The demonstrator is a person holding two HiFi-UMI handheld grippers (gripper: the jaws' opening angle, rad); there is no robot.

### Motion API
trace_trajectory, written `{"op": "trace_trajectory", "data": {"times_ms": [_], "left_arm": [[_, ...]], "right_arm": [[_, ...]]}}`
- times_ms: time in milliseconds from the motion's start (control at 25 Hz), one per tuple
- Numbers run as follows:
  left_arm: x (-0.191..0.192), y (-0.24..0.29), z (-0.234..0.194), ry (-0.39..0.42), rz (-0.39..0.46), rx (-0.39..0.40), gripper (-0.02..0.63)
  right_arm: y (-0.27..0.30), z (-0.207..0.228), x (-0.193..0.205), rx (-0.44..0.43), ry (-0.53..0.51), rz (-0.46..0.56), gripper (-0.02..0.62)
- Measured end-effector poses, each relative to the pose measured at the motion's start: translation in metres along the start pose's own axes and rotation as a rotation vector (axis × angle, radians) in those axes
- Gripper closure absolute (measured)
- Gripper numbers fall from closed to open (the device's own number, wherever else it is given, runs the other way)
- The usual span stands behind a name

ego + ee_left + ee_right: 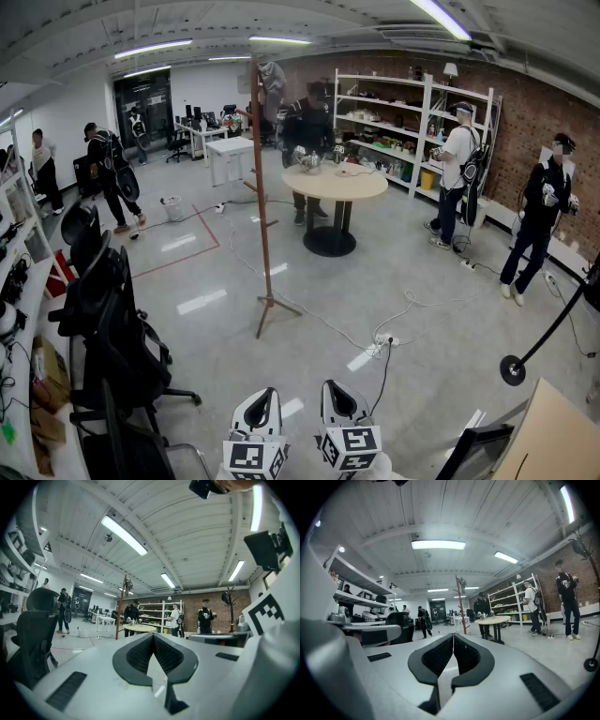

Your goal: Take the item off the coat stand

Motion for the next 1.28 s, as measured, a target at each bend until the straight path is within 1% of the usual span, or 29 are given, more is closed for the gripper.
{"op": "trace_trajectory", "data": {"times_ms": [240,440,640,920,1280], "left_arm": [[0.002,0.021,-0.009,0.035,0.002,-0.002,0.606],[0.000,0.037,-0.016,0.010,0.004,-0.009,0.606],[-0.001,0.060,-0.025,0.023,-0.003,0.002,0.606],[-0.003,0.102,-0.046,0.018,-0.006,0.014,0.606],[-0.012,0.157,-0.082,0.028,0.004,0.040,0.606]], "right_arm": [[0.017,0.003,0.002,-0.016,-0.017,-0.008,0.585],[0.034,0.009,0.004,-0.017,-0.014,-0.019,0.585],[0.058,0.017,0.001,-0.008,-0.009,-0.015,0.584],[0.103,0.024,0.000,-0.002,-0.007,-0.027,0.586],[0.173,0.018,-0.014,-0.017,-0.020,-0.002,0.585]]}}
Point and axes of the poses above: the fingertips, and each gripper's own axes: y forward along the fingers, z to its right, x out of its underside, the point moved 2 cm from there along -y, backward along the fingers, and after that the axes turned 1 degree about z, right-handed, at the moved point
